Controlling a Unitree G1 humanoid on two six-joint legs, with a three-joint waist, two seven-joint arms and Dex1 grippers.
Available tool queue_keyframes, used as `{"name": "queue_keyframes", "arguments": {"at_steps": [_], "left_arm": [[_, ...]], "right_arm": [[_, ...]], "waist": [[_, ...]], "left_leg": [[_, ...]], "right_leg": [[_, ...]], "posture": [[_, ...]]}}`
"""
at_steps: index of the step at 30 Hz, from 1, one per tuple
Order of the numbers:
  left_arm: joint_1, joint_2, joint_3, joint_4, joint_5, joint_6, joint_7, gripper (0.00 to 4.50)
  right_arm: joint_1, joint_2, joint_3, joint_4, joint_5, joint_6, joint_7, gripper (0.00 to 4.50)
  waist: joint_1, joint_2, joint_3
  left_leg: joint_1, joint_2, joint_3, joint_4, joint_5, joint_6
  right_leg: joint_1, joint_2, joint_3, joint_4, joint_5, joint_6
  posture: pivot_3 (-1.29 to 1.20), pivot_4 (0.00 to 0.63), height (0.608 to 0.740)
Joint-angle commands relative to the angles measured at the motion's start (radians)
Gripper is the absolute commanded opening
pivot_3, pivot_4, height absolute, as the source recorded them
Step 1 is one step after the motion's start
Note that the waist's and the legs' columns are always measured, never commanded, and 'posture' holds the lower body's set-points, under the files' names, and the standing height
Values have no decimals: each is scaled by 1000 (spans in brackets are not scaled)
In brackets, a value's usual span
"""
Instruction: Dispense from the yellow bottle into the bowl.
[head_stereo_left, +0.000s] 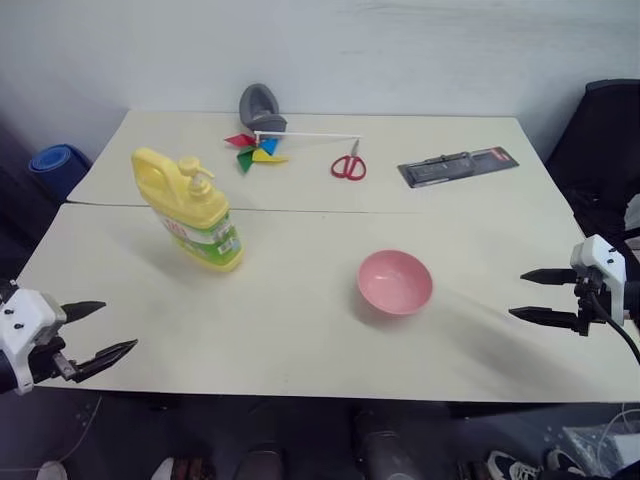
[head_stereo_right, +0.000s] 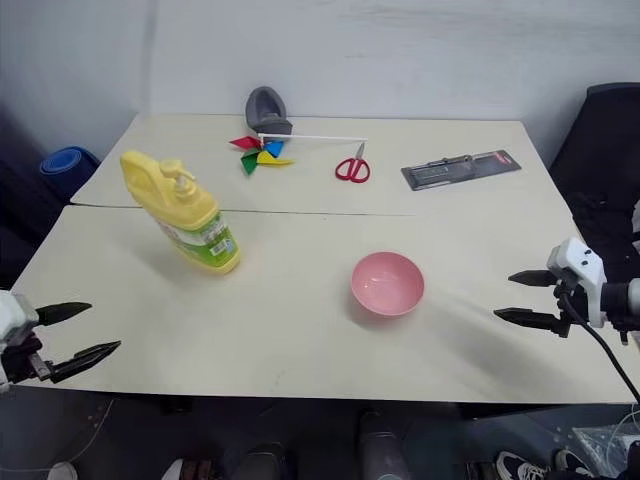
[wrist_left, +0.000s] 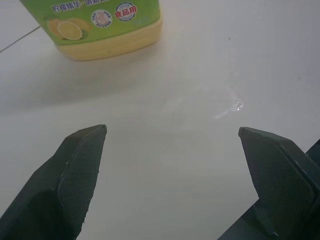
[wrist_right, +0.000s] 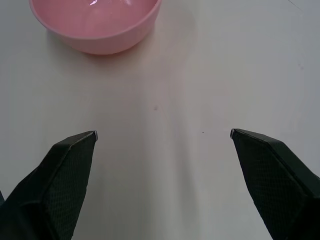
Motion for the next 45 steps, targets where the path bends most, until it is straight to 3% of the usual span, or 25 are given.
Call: {"name": "queue_keyframes", "arguments": {"at_steps": [1,5,9,13,18,22,26,33,41,45], "left_arm": [[-7,5,7,-20,24,-18,14,4500],[-40,-5,-15,-28,27,17,55,4500],[-88,-25,-37,-112,-64,124,71,4500],[-163,-1,-94,-249,-192,272,58,4500],[-303,50,-189,-385,-298,391,62,4500],[-399,93,-284,-480,-370,451,37,4500],[-483,125,-347,-478,-412,482,-7,4500],[-581,151,-409,-424,-380,466,-48,4500],[-625,128,-450,-389,-342,442,-40,4500],[-638,103,-449,-387,-328,433,-10,4500]], "right_arm": [[3,-17,-16,-20,0,-15,-14,4452],[26,-7,-22,-68,11,-1,-32,4452],[76,-4,-33,-176,38,58,-54,4452],[145,6,-76,-397,134,212,-90,4452],[180,47,-88,-694,214,385,-237,4452],[179,87,-49,-901,266,513,-344,4452],[198,120,65,-1050,209,515,-420,4452],[110,202,277,-978,35,403,-486,4452],[61,300,390,-855,-74,354,-530,4452],[58,333,410,-816,-114,335,-553,3531]], "waist": [[1,0,0],[3,0,0],[4,0,0],[6,0,0],[4,-1,0],[4,-1,0],[7,-2,1],[3,-5,3],[8,-6,3],[8,-6,3]], "left_leg": [[0,0,0,0,0,0],[0,0,0,1,0,0],[0,-1,0,1,0,0],[-1,-1,-1,2,0,0],[-2,-1,-2,2,0,0],[-2,-1,-3,2,0,0],[-2,-1,-3,3,0,-1],[-2,-3,-3,5,0,-1],[-4,-2,-5,8,0,-1],[-5,-3,-5,9,0,-1]], "right_leg": [[0,0,0,0,0,0],[0,0,0,2,0,0],[0,0,0,3,0,0],[0,0,0,4,0,1],[0,1,0,5,0,1],[0,1,0,5,0,0],[0,1,-1,4,0,0],[0,1,-1,3,0,1],[-2,0,-2,5,1,1],[-2,-1,-2,5,1,2]], "posture": [[0,150,740],[0,150,740],[0,150,740],[0,150,740],[0,150,740],[0,150,740],[0,150,740],[0,150,740],[0,150,740],[0,150,740]]}}
